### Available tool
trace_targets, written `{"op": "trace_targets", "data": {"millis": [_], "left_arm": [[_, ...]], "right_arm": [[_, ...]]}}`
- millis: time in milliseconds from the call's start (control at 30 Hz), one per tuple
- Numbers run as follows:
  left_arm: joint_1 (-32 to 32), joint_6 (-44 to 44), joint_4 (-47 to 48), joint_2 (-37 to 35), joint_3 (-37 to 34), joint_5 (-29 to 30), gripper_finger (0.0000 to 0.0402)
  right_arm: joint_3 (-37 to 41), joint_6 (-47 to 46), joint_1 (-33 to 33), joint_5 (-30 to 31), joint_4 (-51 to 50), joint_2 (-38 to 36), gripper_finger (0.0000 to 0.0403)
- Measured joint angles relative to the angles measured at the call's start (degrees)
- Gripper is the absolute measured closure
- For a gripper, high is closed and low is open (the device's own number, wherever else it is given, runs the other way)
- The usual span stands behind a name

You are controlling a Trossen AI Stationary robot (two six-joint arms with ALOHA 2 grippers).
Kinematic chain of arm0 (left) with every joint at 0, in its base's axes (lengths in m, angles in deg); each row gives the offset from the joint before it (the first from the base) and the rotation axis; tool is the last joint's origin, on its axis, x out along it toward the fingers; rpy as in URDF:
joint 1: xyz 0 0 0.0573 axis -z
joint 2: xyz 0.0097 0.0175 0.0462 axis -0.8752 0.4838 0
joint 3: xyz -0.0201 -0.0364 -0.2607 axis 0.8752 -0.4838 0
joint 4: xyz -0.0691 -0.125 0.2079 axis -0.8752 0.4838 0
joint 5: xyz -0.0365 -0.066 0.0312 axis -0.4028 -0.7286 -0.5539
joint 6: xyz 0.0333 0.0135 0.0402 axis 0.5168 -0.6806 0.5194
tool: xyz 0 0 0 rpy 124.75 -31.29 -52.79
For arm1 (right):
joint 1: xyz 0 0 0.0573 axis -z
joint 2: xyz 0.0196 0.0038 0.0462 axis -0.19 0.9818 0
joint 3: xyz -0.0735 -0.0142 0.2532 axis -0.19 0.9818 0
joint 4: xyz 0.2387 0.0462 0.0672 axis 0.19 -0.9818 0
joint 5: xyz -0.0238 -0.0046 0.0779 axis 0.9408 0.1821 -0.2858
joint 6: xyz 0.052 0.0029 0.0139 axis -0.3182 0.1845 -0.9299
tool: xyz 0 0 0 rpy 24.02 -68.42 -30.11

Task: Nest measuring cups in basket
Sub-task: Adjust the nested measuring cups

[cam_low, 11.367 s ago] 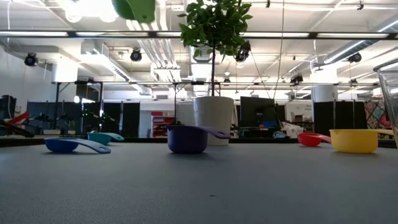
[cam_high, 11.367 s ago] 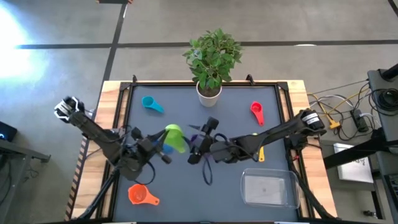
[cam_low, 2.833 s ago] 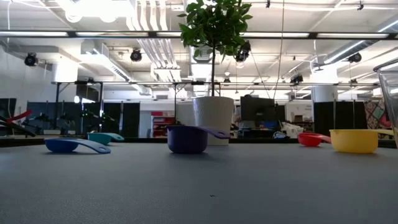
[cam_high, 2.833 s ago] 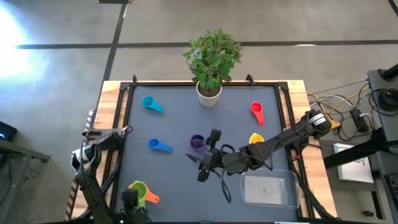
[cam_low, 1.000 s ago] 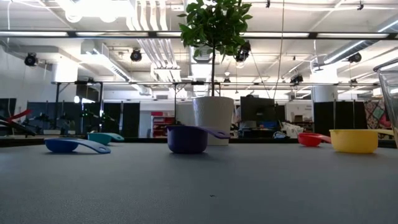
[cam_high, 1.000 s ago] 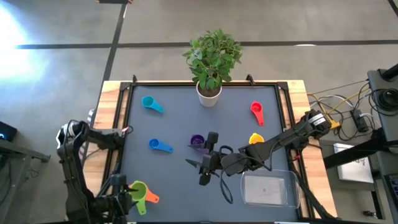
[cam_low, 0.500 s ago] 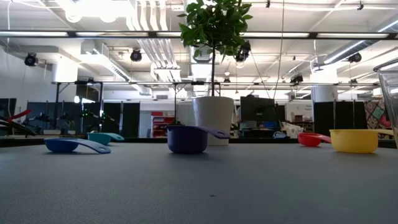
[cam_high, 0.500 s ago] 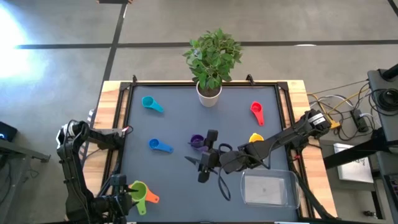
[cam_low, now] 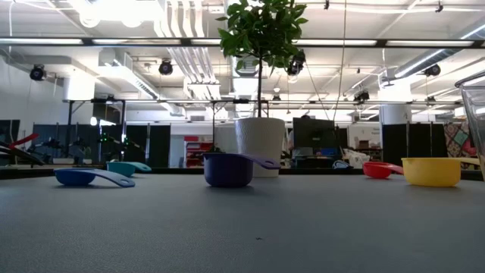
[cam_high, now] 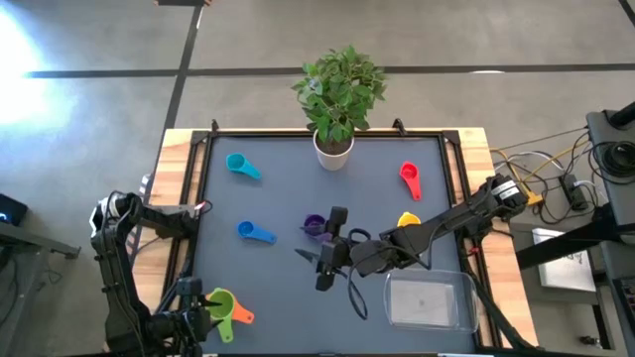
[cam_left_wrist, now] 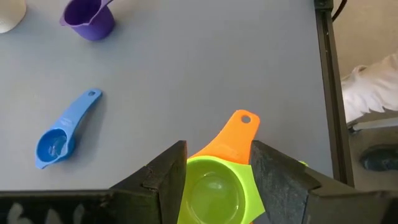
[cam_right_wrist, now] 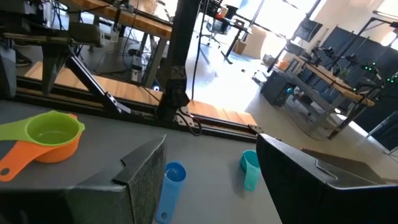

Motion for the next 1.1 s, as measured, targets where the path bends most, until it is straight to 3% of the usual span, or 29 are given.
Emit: {"op": "trace_targets", "data": {"millis": [1100], "left_arm": [[-0.11, -1.03, 0.37, 0.02, 0.02, 0.00, 0.0242]], "right_arm": [[0.04, 0.94, 0.17, 0.06, 0.00, 0.02, 0.0165]]}}
